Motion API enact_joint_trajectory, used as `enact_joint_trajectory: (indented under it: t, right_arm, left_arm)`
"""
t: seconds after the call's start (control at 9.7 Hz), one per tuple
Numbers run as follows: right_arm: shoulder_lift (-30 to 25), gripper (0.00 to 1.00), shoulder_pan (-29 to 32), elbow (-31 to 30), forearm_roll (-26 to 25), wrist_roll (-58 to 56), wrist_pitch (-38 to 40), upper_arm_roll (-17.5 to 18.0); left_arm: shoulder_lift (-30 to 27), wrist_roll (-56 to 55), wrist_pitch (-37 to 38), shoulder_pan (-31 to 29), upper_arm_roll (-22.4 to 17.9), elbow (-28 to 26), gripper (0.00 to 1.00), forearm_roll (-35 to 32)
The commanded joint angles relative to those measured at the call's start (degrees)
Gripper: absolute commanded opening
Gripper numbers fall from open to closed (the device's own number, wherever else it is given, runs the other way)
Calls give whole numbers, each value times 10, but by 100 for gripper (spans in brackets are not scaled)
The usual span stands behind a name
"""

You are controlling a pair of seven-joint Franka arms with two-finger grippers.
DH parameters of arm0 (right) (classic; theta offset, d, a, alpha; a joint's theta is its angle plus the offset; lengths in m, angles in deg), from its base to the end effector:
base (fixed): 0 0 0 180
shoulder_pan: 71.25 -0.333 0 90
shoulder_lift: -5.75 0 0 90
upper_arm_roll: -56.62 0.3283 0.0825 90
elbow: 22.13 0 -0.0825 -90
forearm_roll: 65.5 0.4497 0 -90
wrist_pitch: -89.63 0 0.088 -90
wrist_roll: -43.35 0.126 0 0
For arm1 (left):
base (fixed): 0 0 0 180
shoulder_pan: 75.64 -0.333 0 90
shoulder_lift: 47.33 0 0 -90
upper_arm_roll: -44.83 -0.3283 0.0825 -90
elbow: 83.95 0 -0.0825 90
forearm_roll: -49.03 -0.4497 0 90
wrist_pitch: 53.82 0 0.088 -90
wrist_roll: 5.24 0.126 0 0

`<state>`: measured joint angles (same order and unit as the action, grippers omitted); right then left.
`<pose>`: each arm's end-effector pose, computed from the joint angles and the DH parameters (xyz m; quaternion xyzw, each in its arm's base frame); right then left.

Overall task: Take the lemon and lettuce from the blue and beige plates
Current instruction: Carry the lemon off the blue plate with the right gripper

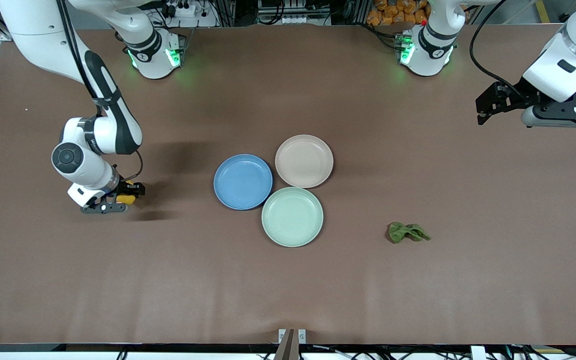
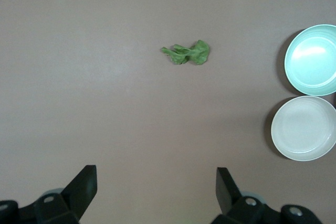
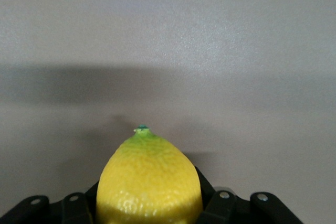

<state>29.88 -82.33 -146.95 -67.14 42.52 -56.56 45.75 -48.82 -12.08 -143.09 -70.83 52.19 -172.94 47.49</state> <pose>0.5955 -0.0037 0.1307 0.9983 0.0284 -0.0210 0.0463 0.5983 -0.1266 0.6421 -0.9987 0.0461 -0.0176 0.0124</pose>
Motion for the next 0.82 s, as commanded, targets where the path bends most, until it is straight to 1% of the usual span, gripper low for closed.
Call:
enact_joint_trajectory:
  t: [0.0,0.1,0.21,0.72]
  right_arm:
    - [-8,48,2,-20,70,-43,-8,3]
    - [-8,48,2,-22,109,-78,-6,2]
    - [-8,48,2,-22,125,-94,-4,2]
    - [9,49,-3,-20,125,-95,-9,2]
  left_arm:
    - [2,12,17,-4,2,13,100,7]
    - [2,13,25,-4,2,13,100,7]
    - [3,13,25,-4,2,12,100,7]
    - [2,9,25,-4,5,12,100,7]
